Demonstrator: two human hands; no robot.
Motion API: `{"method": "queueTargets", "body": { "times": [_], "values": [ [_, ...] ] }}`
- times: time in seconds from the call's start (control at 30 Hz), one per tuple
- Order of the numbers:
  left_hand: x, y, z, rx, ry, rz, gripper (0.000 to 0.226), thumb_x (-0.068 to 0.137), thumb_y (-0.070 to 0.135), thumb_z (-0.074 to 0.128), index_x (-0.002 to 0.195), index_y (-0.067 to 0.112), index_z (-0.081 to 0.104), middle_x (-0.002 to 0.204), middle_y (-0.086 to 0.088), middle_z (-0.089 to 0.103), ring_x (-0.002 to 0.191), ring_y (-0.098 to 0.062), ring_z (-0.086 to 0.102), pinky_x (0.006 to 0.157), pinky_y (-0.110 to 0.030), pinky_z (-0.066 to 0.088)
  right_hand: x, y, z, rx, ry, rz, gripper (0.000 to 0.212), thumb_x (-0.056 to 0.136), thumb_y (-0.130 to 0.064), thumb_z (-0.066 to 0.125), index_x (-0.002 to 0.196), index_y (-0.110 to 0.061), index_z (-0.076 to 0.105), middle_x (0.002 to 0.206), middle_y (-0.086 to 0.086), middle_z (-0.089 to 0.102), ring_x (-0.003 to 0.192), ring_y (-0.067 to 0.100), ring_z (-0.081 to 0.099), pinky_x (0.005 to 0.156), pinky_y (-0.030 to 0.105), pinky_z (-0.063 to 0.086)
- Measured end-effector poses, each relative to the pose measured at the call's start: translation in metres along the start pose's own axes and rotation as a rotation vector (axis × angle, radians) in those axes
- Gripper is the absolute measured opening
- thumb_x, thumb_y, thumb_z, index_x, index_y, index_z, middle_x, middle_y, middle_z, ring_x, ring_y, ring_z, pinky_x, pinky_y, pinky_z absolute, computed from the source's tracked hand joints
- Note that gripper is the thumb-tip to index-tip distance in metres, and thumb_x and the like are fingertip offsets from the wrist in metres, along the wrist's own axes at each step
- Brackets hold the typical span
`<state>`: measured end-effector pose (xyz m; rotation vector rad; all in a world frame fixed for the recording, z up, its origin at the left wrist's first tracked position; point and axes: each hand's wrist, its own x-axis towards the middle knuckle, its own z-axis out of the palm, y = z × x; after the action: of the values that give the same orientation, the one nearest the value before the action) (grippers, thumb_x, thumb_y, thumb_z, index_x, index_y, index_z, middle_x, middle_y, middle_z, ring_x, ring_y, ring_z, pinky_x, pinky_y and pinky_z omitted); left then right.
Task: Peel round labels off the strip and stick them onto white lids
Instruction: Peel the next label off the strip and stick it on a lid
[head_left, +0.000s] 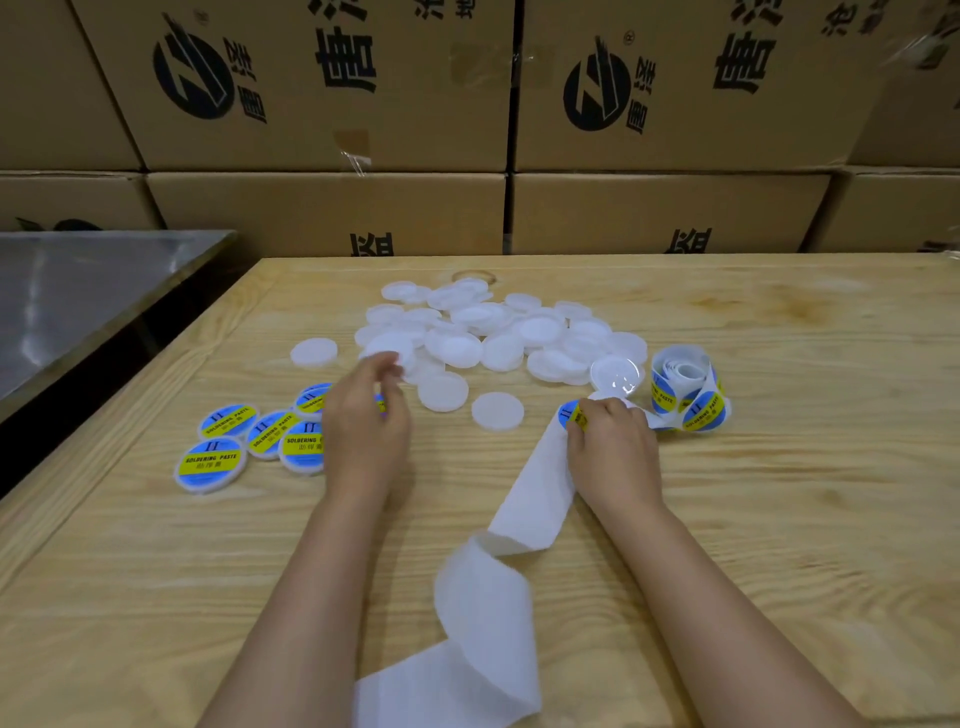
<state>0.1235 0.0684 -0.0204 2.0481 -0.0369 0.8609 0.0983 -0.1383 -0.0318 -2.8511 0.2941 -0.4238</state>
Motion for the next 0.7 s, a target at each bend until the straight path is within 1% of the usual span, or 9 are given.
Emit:
{"method": "queueTargets", "body": {
  "times": [0.07, 0.1, 0.2, 0.27, 0.33, 0.37, 0.47, 0.6, 0.7],
  "values": [
    [-0.012, 0.014, 0.01, -0.036, -0.177, 0.082, 0.025, 0.087, 0.0, 0.052, 0.104, 0.01, 0.066, 0.094, 0.0, 0.071, 0.092, -0.025, 0.062, 0.081, -0.036, 0.046, 0.001, 0.001, -0.001, 0.005, 0.022, -0.003, 0.029, 0.095, -0.019, 0.041, 0.121, -0.014, 0.053, 0.118, 0.008, 0.056, 0.108, 0.029, 0.047, 0.086, 0.035, 0.034],
    [-0.017, 0.019, 0.015, -0.032, -0.257, 0.148, 0.023, 0.085, 0.0, 0.055, 0.101, 0.011, 0.068, 0.094, 0.0, 0.071, 0.092, -0.023, 0.063, 0.082, -0.034, 0.045, 0.002, 0.002, -0.002, 0.015, 0.031, -0.003, 0.028, 0.095, -0.018, 0.042, 0.12, -0.015, 0.054, 0.116, 0.007, 0.057, 0.107, 0.029, 0.048, 0.084, 0.035, 0.034],
    [-0.032, 0.03, 0.027, 0.012, -0.492, 0.357, 0.019, 0.082, 0.006, 0.062, 0.098, 0.011, 0.071, 0.103, 0.0, 0.071, 0.1, -0.021, 0.062, 0.09, -0.032, 0.043, 0.002, 0.003, -0.001, 0.03, 0.027, -0.008, 0.029, 0.094, -0.016, 0.044, 0.121, -0.015, 0.054, 0.117, 0.006, 0.056, 0.108, 0.028, 0.049, 0.083, 0.035, 0.035],
    [-0.038, 0.034, 0.033, 0.036, -0.662, 0.467, 0.019, 0.08, 0.012, 0.065, 0.097, 0.013, 0.073, 0.106, 0.001, 0.07, 0.102, -0.02, 0.062, 0.09, -0.033, 0.044, 0.002, 0.003, 0.001, 0.027, 0.015, -0.011, 0.031, 0.093, -0.021, 0.046, 0.123, -0.014, 0.053, 0.121, 0.007, 0.053, 0.112, 0.028, 0.046, 0.085, 0.035, 0.034],
    [-0.043, 0.036, 0.037, 0.049, -0.779, 0.523, 0.02, 0.079, 0.017, 0.066, 0.098, 0.014, 0.073, 0.109, 0.001, 0.07, 0.102, -0.02, 0.061, 0.088, -0.033, 0.044, 0.003, 0.003, 0.002, 0.026, 0.007, -0.007, 0.033, 0.094, -0.028, 0.046, 0.124, -0.014, 0.053, 0.122, 0.008, 0.051, 0.115, 0.028, 0.043, 0.089, 0.036, 0.034],
    [-0.043, 0.037, 0.038, 0.053, -0.799, 0.521, 0.021, 0.08, 0.019, 0.067, 0.099, 0.014, 0.073, 0.112, 0.001, 0.069, 0.105, -0.019, 0.06, 0.09, -0.032, 0.044, 0.004, 0.004, 0.002, 0.026, 0.005, -0.005, 0.033, 0.095, -0.028, 0.045, 0.124, -0.014, 0.053, 0.122, 0.008, 0.051, 0.114, 0.029, 0.043, 0.088, 0.036, 0.034],
    [-0.043, 0.036, 0.038, 0.052, -0.799, 0.476, 0.023, 0.08, 0.021, 0.069, 0.102, 0.016, 0.073, 0.121, 0.003, 0.065, 0.111, -0.015, 0.057, 0.094, -0.029, 0.04, 0.007, 0.006, 0.003, 0.005, -0.007, -0.019, 0.031, 0.093, -0.015, 0.044, 0.122, -0.016, 0.054, 0.119, 0.01, 0.051, 0.11, 0.029, 0.044, 0.084, 0.034, 0.035],
    [-0.044, 0.036, 0.037, 0.045, -0.801, 0.451, 0.023, 0.079, 0.02, 0.069, 0.101, 0.016, 0.073, 0.121, 0.004, 0.064, 0.112, -0.013, 0.056, 0.096, -0.029, 0.039, 0.008, 0.008, 0.002, 0.053, 0.011, -0.024, 0.033, 0.091, -0.012, 0.046, 0.123, -0.016, 0.056, 0.115, 0.01, 0.052, 0.109, 0.028, 0.045, 0.086, 0.034, 0.036],
    [-0.043, 0.037, 0.037, 0.041, -0.804, 0.435, 0.023, 0.078, 0.02, 0.069, 0.101, 0.016, 0.072, 0.121, 0.005, 0.064, 0.112, -0.013, 0.055, 0.096, -0.027, 0.038, 0.007, 0.008, 0.002, 0.054, 0.045, -0.043, 0.031, 0.09, -0.011, 0.048, 0.119, -0.013, 0.059, 0.112, 0.01, 0.05, 0.108, 0.028, 0.044, 0.086, 0.034, 0.037]
  ]
}}
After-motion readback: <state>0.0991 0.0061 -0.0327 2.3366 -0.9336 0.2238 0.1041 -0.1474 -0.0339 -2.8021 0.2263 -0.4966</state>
